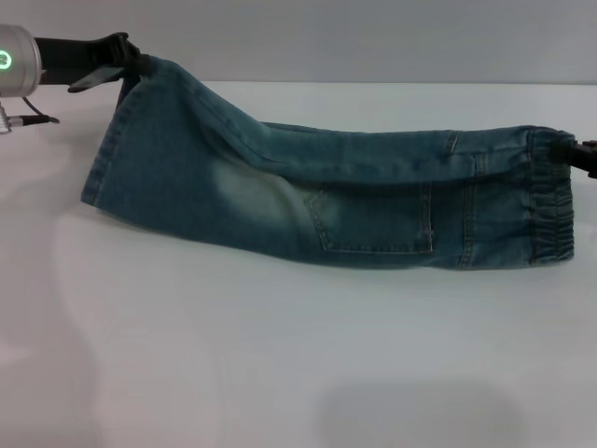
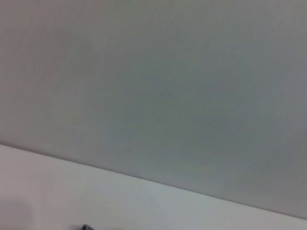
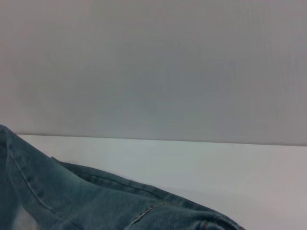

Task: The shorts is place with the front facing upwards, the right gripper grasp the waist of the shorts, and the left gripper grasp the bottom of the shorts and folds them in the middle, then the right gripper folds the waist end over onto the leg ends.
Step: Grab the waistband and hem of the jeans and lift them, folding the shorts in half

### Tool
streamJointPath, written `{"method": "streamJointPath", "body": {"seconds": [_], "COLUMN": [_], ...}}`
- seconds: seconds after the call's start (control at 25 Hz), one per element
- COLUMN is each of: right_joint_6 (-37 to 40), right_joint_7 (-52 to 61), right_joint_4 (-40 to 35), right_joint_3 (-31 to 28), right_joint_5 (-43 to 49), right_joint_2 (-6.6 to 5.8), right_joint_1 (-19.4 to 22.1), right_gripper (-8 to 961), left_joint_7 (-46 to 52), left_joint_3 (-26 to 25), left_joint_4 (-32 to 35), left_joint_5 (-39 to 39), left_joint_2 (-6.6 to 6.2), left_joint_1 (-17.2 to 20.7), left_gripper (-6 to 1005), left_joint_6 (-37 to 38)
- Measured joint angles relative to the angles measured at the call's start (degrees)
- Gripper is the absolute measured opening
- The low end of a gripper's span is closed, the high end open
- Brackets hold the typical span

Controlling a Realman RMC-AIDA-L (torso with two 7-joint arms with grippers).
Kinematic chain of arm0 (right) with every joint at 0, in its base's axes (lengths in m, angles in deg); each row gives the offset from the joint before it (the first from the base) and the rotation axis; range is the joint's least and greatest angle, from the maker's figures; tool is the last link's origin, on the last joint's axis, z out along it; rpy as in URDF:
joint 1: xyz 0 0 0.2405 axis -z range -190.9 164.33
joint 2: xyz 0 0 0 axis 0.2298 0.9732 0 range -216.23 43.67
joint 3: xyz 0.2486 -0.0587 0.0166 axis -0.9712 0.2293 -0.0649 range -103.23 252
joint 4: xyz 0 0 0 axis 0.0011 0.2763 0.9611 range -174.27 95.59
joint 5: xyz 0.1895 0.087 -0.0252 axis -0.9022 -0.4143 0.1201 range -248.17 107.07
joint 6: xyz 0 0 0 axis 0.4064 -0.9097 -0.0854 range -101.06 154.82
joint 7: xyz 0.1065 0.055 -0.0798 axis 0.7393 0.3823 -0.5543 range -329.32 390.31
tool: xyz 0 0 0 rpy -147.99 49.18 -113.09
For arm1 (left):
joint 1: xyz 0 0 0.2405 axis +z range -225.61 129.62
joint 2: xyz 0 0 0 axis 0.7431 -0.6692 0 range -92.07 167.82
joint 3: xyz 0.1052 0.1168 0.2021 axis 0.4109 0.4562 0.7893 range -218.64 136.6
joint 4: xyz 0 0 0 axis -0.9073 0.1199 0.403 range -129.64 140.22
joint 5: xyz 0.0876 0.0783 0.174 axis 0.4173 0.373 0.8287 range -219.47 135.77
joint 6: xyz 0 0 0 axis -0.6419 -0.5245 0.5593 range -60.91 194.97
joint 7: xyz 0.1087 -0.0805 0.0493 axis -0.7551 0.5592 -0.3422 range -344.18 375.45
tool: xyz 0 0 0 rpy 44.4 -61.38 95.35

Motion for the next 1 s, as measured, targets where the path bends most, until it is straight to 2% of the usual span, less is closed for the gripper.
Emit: {"method": "streamJointPath", "body": {"seconds": [0.32,0.92,1.0], "right_joint_6": [0.18,1.67,2.09], "right_joint_7": [-0.68,-0.72,-0.72], "right_joint_4": [-0.03,0.09,0.1], "right_joint_3": [0.17,0.29,0.29], "right_joint_5": [-1.52,-1.6,-1.6], "right_joint_2": [0.0,-0.1,-0.1], "right_joint_1": [0.19,0.11,0.07], "right_gripper": [39,45,46], "left_joint_7": [-1.21,-1.32,-1.33], "left_joint_3": [0.0,0.08,0.09], "left_joint_4": [-0.17,-0.15,-0.11], "left_joint_5": [0.04,0.29,0.2], "left_joint_2": [0.71,1.12,1.17], "left_joint_1": [-0.2,-0.32,-0.16], "left_gripper": [158,173,267], "left_joint_6": [-1.59,-7.71,-8.05]}}
